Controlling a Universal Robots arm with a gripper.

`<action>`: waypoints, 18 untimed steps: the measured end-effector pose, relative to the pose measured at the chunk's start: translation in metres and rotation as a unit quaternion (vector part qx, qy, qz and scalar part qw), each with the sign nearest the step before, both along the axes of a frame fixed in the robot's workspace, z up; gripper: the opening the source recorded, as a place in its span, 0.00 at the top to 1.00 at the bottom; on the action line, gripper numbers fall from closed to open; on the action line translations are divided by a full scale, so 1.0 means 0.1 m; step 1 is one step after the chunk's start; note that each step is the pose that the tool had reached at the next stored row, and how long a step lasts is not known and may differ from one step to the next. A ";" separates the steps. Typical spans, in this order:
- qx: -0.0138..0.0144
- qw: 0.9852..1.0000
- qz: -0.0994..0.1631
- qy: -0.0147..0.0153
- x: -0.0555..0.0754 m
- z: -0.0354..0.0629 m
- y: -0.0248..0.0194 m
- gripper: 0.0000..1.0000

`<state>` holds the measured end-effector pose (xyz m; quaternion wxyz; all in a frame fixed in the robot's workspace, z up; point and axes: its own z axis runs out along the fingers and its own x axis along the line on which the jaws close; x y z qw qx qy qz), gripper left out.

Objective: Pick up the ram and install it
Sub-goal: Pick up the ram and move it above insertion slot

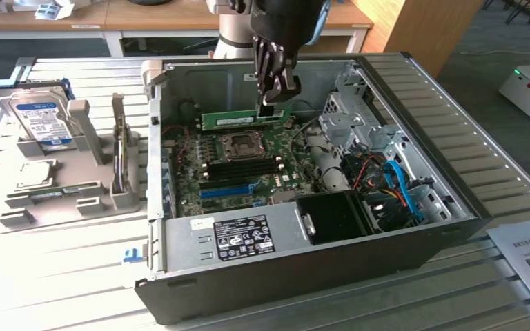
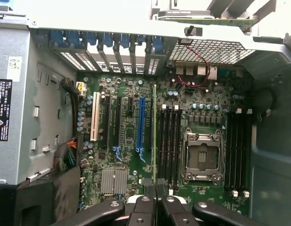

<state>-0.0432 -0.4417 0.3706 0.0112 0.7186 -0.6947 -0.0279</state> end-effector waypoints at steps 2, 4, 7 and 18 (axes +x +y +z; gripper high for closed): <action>0.000 1.000 0.000 0.000 0.00 -0.001 0.000 0.88; 0.000 1.000 0.000 0.000 0.00 0.000 0.000 0.88; 0.000 1.000 0.000 0.000 0.00 -0.004 0.005 0.88; 0.000 1.000 0.000 0.000 0.00 -0.024 0.149 0.88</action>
